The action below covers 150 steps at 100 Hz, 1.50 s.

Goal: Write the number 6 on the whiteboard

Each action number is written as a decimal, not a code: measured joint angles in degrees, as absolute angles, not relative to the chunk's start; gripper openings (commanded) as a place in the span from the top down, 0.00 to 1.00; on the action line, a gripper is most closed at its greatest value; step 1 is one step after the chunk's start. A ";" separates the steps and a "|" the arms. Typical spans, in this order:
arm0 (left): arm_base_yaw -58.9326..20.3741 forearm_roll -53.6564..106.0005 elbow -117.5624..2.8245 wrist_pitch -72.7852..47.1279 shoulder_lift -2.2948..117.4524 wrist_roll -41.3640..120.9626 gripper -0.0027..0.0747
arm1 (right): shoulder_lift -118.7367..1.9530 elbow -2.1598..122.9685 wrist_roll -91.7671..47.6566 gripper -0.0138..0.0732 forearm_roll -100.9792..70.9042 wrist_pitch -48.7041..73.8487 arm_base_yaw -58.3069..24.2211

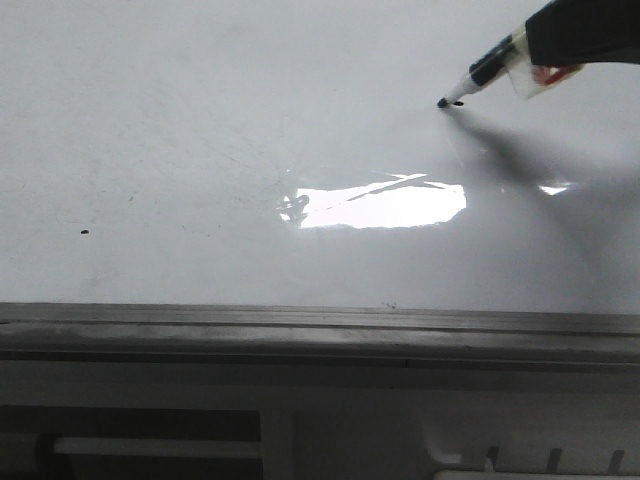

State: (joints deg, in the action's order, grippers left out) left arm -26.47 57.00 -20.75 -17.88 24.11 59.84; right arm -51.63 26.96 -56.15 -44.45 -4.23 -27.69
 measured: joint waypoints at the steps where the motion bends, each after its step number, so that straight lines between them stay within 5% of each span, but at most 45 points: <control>1: -26.47 57.00 -20.75 -17.88 24.11 59.84 0.99 | -51.76 26.97 -56.15 0.90 -44.48 -3.63 -27.69; 29: -26.47 57.00 -20.75 -17.88 24.11 59.84 0.99 | -52.72 26.98 -56.15 0.90 -45.51 12.73 -27.92; 71: -26.47 57.00 -20.75 -17.88 24.11 59.75 0.99 | -49.80 26.98 -56.04 0.90 -45.63 18.24 -20.49; 150: -26.47 57.09 -20.75 -17.88 24.11 59.75 0.99 | -54.68 34.51 -56.04 0.90 -46.43 19.26 -19.37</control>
State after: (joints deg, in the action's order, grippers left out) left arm -26.47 57.09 -20.75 -17.88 24.11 59.75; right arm -54.68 34.51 -56.04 -46.43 19.26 -19.37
